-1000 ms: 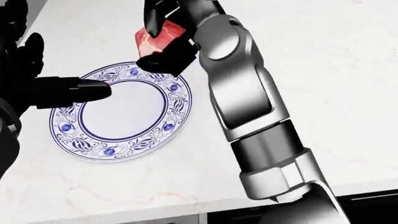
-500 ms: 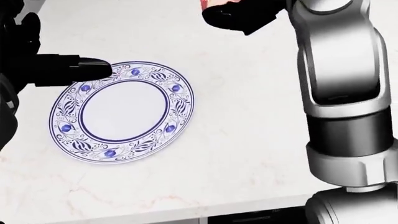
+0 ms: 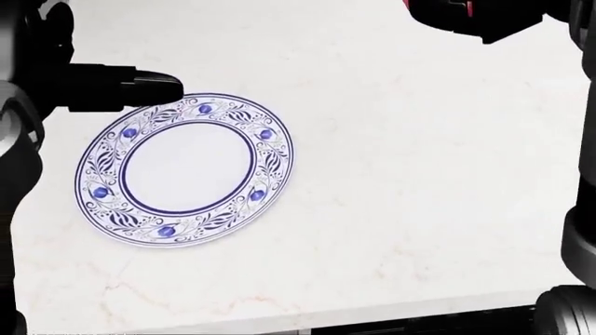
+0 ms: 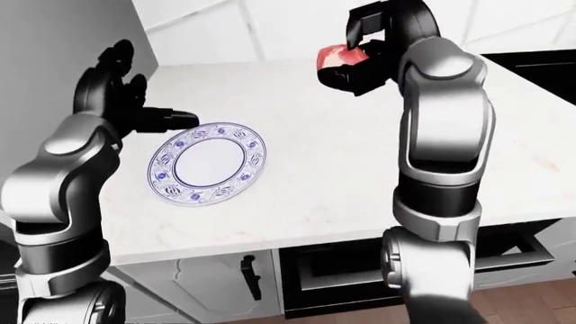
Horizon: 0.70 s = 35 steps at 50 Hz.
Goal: Place the steak on the top rack of the oven.
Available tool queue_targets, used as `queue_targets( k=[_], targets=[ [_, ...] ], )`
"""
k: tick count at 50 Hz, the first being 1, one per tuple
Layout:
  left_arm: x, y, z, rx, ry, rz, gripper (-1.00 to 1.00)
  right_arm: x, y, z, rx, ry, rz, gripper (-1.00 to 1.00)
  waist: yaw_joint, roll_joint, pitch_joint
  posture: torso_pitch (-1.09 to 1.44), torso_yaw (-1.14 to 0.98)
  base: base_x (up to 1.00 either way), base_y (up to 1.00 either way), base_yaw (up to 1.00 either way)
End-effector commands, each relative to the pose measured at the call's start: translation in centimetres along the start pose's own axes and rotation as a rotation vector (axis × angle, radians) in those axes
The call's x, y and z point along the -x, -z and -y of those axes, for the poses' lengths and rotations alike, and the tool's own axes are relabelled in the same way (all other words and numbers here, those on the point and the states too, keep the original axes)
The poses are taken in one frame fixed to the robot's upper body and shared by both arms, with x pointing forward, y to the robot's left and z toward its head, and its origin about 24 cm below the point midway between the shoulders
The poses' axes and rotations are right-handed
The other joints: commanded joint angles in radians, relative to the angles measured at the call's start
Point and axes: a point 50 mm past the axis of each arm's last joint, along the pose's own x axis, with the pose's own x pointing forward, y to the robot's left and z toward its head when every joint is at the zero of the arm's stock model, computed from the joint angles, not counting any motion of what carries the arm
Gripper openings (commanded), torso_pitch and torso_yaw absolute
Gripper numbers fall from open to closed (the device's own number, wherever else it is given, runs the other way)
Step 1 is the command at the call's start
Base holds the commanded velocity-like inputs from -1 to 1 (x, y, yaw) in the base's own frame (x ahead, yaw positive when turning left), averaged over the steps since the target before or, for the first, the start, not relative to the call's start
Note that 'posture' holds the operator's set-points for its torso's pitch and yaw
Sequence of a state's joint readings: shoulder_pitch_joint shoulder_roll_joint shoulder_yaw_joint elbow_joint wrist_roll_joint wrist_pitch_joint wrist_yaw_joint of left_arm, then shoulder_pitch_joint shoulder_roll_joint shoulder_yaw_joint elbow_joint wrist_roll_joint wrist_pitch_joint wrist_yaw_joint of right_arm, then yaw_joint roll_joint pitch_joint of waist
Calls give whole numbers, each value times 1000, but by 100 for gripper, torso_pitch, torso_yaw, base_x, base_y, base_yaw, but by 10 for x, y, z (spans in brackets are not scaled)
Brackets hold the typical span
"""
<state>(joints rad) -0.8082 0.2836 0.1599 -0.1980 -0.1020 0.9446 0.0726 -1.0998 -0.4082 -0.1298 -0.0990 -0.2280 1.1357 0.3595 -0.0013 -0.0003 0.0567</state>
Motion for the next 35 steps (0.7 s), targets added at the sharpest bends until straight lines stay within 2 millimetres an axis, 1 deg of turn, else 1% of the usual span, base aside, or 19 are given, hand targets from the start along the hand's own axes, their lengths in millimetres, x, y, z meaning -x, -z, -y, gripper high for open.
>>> queue_targets(
  k=[1, 6, 9, 15, 26, 27, 29, 30, 31, 32, 33, 34, 35],
  targets=[
    [3, -21, -3, 2, -13, 97, 100, 9, -22, 7, 13, 35, 105, -99, 1, -2, -33, 0, 0, 0, 0, 0],
    [5, -21, -5, 6, -16, 96, 100, 12, -23, 8, 16, 38, 106, -99, 0, -2, -31, 0, 0, 0, 0, 0],
    [6, -20, -4, 8, -15, 97, 100, 13, -20, 7, 9, 34, 104, -99, 0, -1, -30, 0, 0, 0, 0, 0],
    [6, -22, -1, 13, -10, 100, 100, 12, -20, 8, 3, 37, 105, -98, 1, -2, -34, 0, 0, -2, 0, 0],
    [5, -22, -1, 14, -10, 100, 100, 12, -18, 7, 5, 35, 99, -98, 2, -2, -33, 0, 0, -2, -1, 0],
    [5, -22, -1, 13, -9, 100, 100, 12, -17, 7, 6, 34, 99, -99, 1, 2, -56, 0, 0, -5, -5, 0],
    [5, -23, -1, 13, -8, 100, 100, 12, -14, 5, 6, 32, 95, -99, 2, 9, -61, 0, 0, -8, -9, 0],
    [5, -24, -1, 13, -7, 101, 100, 12, -14, 4, 6, 30, 93, -98, -1, 14, -59, 0, 0, -15, -16, 0],
    [5, -24, -1, 12, -7, 100, 100, 12, -14, 4, 5, 28, 92, -98, -2, 27, -57, 0, 0, -19, -18, 0],
    [5, -24, -2, 12, -9, 100, 100, 12, -14, 4, 6, 29, 92, -98, -2, 38, -62, 0, 0, -22, -19, 0],
    [5, -23, -2, 11, -9, 100, 100, 12, -14, 4, 5, 30, 92, -98, -4, 43, -68, 0, 0, -23, -18, 0],
    [5, -24, -2, 11, -9, 100, 100, 12, -14, 4, 5, 30, 92, -99, -5, 44, -71, 0, 0, -23, -17, 0],
    [5, -24, -2, 11, -9, 100, 100, 12, -14, 4, 6, 29, 92, -98, -7, 40, -72, 0, 0, -22, -19, 0]
  ],
)
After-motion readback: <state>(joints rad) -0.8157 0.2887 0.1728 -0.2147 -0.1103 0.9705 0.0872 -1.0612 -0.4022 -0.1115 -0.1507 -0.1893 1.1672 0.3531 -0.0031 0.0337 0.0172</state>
